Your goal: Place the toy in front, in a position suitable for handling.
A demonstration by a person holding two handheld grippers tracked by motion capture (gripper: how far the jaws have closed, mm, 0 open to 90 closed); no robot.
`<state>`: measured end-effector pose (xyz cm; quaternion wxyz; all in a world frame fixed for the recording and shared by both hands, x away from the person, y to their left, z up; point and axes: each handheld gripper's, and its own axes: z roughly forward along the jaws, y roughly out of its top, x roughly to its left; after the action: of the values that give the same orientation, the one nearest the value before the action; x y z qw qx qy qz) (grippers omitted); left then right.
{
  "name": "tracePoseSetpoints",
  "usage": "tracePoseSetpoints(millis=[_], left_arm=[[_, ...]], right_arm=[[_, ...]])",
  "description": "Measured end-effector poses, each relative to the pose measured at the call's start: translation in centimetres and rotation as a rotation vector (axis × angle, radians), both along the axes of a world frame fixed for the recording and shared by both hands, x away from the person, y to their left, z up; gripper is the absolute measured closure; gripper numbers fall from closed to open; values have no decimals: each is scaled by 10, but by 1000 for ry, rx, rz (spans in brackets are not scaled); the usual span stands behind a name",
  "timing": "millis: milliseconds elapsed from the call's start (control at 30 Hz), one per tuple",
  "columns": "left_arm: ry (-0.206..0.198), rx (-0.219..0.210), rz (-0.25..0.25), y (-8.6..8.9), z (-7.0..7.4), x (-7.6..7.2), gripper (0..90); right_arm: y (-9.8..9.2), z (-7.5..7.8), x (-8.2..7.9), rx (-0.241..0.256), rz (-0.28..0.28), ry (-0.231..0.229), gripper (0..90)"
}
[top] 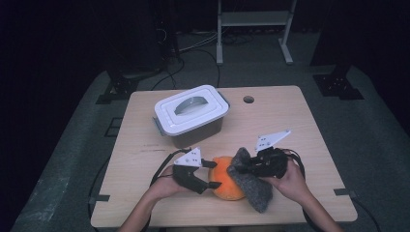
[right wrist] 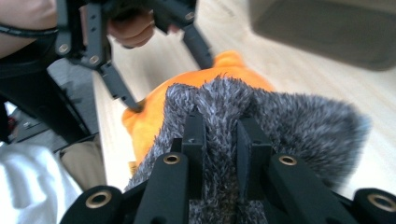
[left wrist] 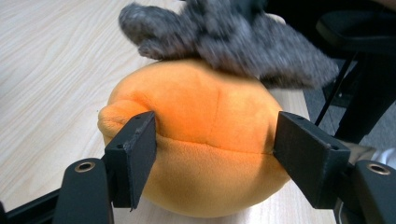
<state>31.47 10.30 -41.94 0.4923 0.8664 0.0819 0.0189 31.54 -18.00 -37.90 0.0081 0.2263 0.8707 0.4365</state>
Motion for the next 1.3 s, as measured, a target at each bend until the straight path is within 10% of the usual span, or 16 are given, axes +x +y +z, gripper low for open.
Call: tracePoseSetpoints(millis=[400,533,867,1300], left_arm=[[-31,-40,65,7,13,1,258],[-38,33,56,-1,4,-1,262],[-34,29,26,-5,2,-2,267],[-44,42,12,-3,2,-2,267]], right_arm=[[12,-15,3,40,-6,41,750],[21,-12,-12,11,42,1,749],[-21,-21,-18,46,-21,64,749],[-16,-25,-6,67,-9,69,747]])
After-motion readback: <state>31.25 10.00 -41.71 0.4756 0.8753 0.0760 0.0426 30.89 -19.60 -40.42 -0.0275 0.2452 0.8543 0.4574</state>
